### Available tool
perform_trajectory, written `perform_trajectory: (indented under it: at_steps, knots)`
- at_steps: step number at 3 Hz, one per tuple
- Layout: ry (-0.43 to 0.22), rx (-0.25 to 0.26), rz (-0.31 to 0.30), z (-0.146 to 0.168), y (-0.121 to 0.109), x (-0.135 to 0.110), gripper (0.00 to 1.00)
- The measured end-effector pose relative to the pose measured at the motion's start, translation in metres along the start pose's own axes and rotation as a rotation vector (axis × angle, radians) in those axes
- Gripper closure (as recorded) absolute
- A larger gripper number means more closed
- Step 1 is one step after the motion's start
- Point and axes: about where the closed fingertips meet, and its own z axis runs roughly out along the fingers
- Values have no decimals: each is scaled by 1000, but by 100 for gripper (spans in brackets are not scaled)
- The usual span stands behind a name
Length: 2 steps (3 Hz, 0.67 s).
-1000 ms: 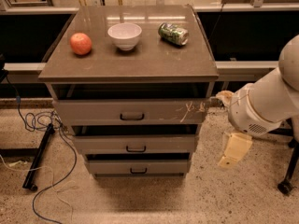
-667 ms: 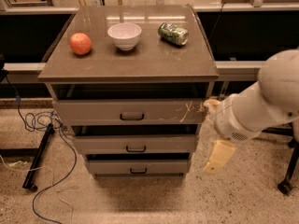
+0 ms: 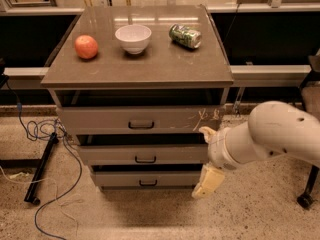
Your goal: Open bottom drawer
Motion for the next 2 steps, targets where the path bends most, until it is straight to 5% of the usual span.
perform_trajectory:
  at_steps: [2]
  knots:
    - [-63, -25, 40, 63, 2, 34, 0]
